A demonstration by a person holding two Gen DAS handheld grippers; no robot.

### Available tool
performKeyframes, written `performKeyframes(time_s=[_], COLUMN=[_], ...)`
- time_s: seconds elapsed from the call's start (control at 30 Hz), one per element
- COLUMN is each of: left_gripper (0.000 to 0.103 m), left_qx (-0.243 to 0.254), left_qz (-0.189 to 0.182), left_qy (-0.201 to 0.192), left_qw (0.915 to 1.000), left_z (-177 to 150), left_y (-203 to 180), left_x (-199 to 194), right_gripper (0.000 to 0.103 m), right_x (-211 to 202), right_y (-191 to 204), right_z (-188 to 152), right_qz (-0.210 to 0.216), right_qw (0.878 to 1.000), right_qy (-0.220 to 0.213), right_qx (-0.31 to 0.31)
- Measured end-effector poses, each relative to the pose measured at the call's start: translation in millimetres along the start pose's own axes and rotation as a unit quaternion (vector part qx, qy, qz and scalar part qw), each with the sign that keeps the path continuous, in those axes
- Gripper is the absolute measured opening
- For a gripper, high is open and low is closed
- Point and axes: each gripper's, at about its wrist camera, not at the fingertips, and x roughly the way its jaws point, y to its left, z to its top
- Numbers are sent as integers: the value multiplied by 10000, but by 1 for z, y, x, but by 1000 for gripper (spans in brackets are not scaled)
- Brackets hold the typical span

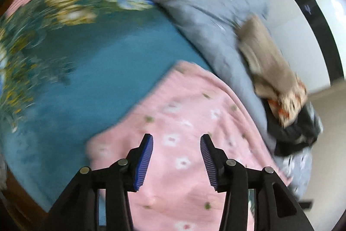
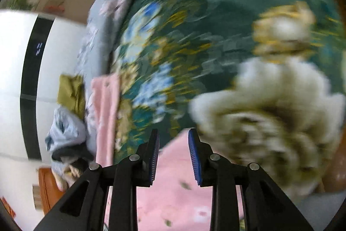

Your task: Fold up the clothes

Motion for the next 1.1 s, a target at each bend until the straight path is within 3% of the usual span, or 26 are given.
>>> performKeyframes(time_s=[0.17, 0.4, 0.57, 0.83, 1.1], left_gripper=[52, 53, 53, 53, 55], left_qx=[735, 1472, 1623, 1589, 1595], left_qz=[36, 376, 754, 1036, 1083], left_qy=[423, 966, 1077, 1293, 1296], left_qw=[9964, 9837, 9779, 9733, 9727], left_z=[-25, -57, -65, -69, -70], left_y=[-71, -138, -154, -153, -154], left_x=[47, 108, 136, 156, 152], right_gripper=[29, 29, 29, 35, 36], right_x=[70, 148, 187, 221, 255], right_y=[65, 127, 151, 178, 198], right_z=[-2, 26, 58, 98, 110], right_qz=[194, 271, 98, 53, -751], right_qw=[9969, 9947, 9956, 9964, 9916], right_qy=[537, 688, 576, 369, 505], right_qx=[-542, -715, -738, -760, -920])
